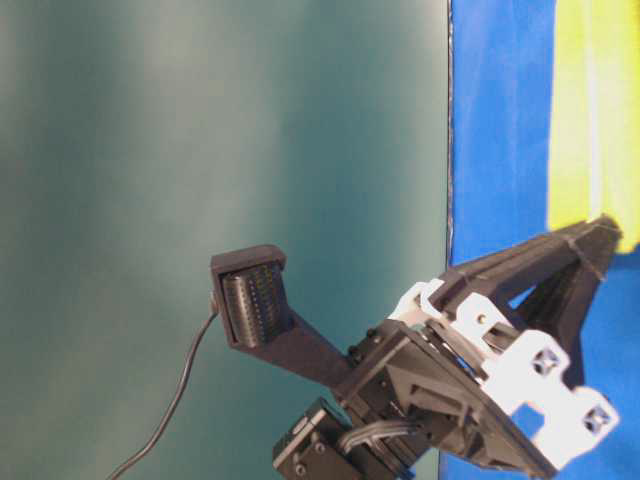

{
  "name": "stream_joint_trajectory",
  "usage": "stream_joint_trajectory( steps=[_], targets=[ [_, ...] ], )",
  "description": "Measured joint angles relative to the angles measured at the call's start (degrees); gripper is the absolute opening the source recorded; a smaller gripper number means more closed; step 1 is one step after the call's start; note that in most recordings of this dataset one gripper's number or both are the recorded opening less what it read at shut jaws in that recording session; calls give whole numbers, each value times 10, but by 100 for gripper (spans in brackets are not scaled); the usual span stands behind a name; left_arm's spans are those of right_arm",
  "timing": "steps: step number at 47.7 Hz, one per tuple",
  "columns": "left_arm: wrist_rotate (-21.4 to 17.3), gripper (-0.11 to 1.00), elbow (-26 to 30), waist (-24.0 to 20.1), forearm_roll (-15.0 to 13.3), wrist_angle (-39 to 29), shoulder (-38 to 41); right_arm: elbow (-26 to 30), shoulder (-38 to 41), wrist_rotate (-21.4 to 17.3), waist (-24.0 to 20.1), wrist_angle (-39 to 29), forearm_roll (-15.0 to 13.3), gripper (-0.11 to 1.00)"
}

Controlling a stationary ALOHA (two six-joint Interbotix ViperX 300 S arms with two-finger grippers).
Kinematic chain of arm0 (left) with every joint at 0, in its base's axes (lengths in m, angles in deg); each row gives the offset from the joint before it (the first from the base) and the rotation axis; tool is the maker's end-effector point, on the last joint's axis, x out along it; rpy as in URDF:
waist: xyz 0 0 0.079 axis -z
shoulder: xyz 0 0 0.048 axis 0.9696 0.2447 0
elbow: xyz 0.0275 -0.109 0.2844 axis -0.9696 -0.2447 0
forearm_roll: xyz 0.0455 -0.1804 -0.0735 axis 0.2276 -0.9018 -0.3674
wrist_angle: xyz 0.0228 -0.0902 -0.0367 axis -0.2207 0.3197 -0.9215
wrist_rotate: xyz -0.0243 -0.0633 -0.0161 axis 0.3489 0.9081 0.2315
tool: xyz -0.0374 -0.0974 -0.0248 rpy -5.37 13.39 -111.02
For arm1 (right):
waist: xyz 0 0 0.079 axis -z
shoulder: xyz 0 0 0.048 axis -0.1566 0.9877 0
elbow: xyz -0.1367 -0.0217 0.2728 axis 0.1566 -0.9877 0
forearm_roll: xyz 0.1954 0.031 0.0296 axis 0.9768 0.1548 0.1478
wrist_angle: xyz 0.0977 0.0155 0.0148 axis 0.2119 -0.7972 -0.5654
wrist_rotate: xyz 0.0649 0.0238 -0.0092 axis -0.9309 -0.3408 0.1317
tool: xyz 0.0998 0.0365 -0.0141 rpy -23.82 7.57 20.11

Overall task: Fold the yellow towel.
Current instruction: 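Fold the top corners down toward the strip's bottom edge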

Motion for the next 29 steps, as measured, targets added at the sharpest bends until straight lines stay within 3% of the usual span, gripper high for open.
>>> stream_joint_trajectory(
  steps=[29],
  targets=[
    [0, 3, 7, 25, 0, 5, 26, 18, 53, 1, -32, 22, 19, 3]
  ],
)
